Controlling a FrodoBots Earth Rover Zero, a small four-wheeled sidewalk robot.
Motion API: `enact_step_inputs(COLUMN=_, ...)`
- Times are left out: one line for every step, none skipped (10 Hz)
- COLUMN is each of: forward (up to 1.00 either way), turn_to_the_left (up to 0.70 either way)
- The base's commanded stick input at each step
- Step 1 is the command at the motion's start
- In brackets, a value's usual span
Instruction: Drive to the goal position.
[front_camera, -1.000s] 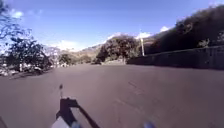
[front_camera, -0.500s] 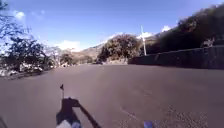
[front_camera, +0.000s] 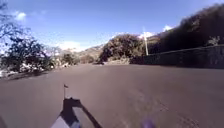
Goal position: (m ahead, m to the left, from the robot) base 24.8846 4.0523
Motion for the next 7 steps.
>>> enact_step_inputs(forward=0.7, turn_to_the_left=0.0)
enact_step_inputs(forward=0.7, turn_to_the_left=0.0)
enact_step_inputs(forward=0.7, turn_to_the_left=0.0)
enact_step_inputs(forward=0.7, turn_to_the_left=0.0)
enact_step_inputs(forward=0.7, turn_to_the_left=0.0)
enact_step_inputs(forward=0.7, turn_to_the_left=0.0)
enact_step_inputs(forward=0.7, turn_to_the_left=0.0)
